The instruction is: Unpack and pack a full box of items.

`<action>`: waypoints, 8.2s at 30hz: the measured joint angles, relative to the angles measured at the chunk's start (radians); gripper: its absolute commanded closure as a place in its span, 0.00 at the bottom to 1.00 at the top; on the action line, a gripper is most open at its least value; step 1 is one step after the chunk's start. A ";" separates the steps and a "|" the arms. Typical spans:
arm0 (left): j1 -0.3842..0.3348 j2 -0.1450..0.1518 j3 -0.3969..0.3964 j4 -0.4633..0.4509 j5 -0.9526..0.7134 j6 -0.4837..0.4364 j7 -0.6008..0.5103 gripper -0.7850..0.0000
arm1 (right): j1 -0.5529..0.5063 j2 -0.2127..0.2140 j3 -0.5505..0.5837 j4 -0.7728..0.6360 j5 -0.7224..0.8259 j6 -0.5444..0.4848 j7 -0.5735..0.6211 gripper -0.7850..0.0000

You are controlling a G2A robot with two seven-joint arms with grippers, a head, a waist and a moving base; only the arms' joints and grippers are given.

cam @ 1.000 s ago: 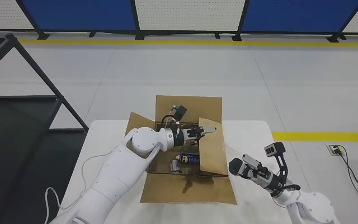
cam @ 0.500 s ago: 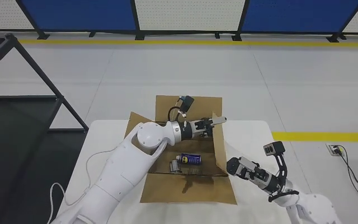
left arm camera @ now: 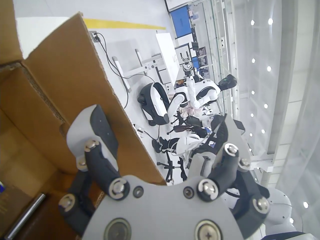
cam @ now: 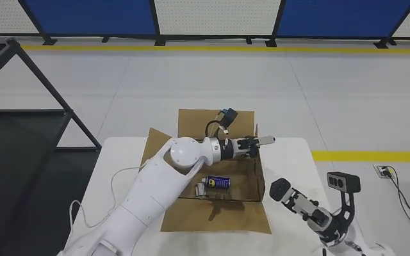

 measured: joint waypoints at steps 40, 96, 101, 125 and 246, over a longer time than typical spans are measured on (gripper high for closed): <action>0.090 0.077 -0.298 0.012 0.013 -0.197 -0.217 0.00 | 0.152 0.008 -0.032 0.138 -0.176 0.517 -0.240 0.00; 0.539 0.204 -0.671 -0.550 0.041 -0.106 0.036 0.00 | 0.180 0.021 -0.126 0.062 -0.208 0.422 -0.143 0.00; 0.616 0.223 -0.725 -0.645 0.087 0.000 0.021 0.00 | 0.215 0.019 -0.157 0.051 -0.169 0.363 -0.109 0.00; 0.795 0.254 -0.815 -0.694 0.106 0.220 0.199 0.00 | 0.328 0.011 -0.251 0.064 -0.188 0.421 -0.099 0.00; 0.939 0.311 -1.004 -0.749 -0.199 0.117 0.129 0.00 | 1.334 -0.459 -1.315 1.472 -0.992 0.165 0.179 0.00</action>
